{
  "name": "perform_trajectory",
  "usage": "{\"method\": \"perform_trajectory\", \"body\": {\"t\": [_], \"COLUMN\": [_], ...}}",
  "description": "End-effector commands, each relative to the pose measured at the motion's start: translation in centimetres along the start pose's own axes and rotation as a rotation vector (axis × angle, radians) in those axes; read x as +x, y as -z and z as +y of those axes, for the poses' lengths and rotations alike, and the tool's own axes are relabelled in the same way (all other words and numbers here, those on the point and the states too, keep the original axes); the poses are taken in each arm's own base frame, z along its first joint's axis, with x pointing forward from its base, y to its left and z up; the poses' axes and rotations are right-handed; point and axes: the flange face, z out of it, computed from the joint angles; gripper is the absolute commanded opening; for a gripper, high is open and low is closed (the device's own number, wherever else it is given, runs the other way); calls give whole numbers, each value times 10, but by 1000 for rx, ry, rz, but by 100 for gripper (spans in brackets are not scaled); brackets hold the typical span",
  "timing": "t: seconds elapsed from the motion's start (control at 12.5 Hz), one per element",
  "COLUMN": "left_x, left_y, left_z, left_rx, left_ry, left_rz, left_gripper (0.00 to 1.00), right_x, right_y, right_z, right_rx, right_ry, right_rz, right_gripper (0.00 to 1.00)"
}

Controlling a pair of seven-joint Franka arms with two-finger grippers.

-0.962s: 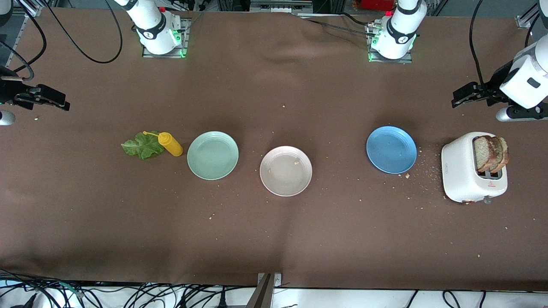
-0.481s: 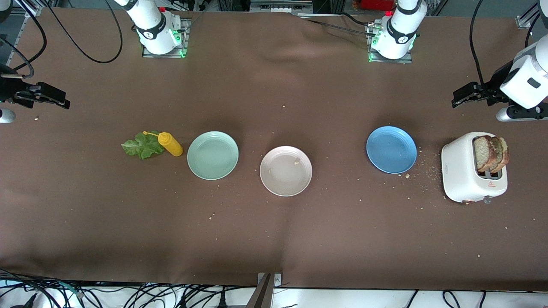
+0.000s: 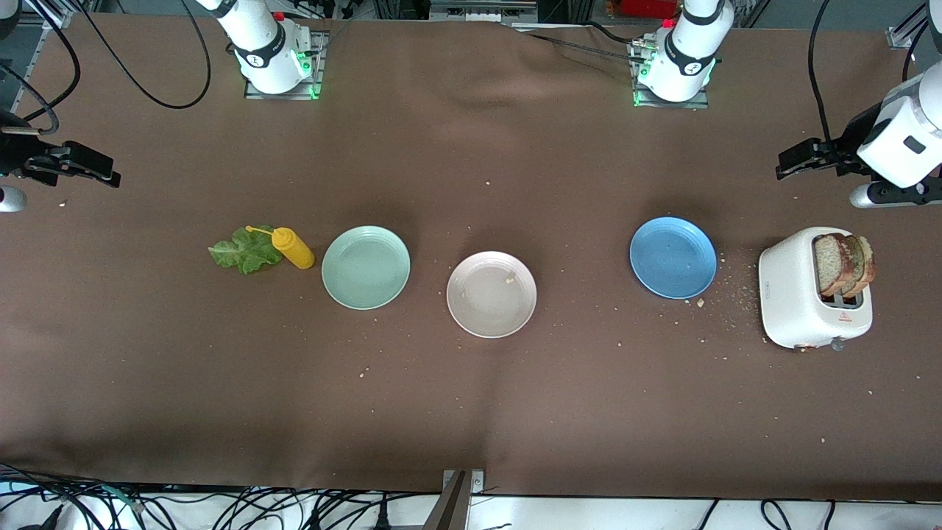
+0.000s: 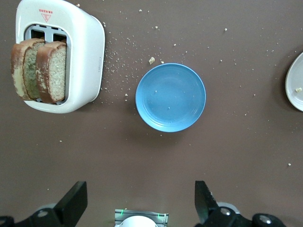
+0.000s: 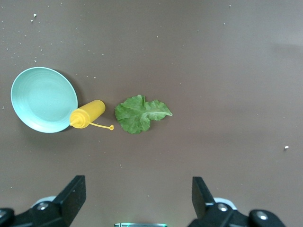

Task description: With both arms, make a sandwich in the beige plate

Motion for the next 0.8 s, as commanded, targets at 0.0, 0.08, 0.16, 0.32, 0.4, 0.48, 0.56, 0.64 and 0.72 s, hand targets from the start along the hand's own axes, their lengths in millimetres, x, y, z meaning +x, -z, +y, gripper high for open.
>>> {"method": "perform_trajectory", "body": {"t": [0.0,0.08,0.16,0.32,0.4,0.48,0.56,0.64,0.72], "left_x": [2,6,7,11,12,13,23,31,44], "left_y": [-6,-12,-13,-16,-14,-6,-10,-11,-18], "left_z": [-4,-5,-4,-25,-36,-40,-40,-41,-41], "left_rx": [-19,-16,-15,-24,-41,-33,-27,-23,-13], "left_ry": [1,8,16,51,74,81,82,81,83], "left_rz": [-31,-43,-46,-52,-47,-29,-36,-36,-43], "left_gripper": [100,100,100,100,100,100,100,100,100], "right_x": [-3,-3,-3,-3,-3,-3,-5,-7,-9], "right_y": [7,8,8,8,8,8,6,3,3], "right_z": [-1,-1,-1,-1,-1,-2,0,-1,-5], "right_rx": [6,7,7,6,7,12,21,22,19], "right_ry": [-8,-8,-8,-5,0,0,1,6,18], "right_rz": [-5,-4,-4,-4,-4,-3,-21,-49,-60], "right_gripper": [99,99,99,99,99,99,100,100,100]}}
